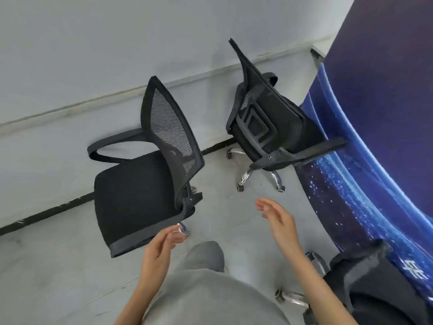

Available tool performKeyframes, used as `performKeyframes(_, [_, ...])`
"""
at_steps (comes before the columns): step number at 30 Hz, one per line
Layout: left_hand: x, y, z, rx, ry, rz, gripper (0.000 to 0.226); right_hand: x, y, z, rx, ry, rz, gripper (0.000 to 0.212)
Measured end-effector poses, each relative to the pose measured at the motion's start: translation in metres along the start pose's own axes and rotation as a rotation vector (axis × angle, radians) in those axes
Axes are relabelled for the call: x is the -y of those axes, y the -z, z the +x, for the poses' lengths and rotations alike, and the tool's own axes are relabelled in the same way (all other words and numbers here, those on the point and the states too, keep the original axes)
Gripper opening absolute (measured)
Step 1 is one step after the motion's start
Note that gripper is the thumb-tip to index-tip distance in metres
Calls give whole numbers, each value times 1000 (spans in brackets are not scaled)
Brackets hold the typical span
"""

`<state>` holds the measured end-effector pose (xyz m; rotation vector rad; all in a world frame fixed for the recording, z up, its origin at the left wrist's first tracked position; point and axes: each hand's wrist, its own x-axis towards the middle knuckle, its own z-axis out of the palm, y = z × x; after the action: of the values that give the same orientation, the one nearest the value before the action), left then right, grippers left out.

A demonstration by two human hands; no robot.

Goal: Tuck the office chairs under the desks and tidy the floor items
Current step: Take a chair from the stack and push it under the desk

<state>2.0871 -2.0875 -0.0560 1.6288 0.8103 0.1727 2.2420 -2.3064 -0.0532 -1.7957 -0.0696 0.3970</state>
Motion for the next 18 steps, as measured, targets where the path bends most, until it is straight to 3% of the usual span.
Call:
performKeyframes(3, [-22, -23, 52, -85, -17, -21, 20, 27, -7, 77, 106, 42, -27, 25])
performKeyframes(9, [-82, -68, 178, -200, -99, 161, 25, 68, -34, 207, 288, 102, -166, 24])
performKeyframes(14, [-119, -96, 253, -248, -12, 540, 60, 124, -71, 298, 484, 251, -392, 28])
performKeyframes(18, [-125, -101, 269, -321, 41, 603, 56, 158, -122, 355, 701, 451, -596, 33])
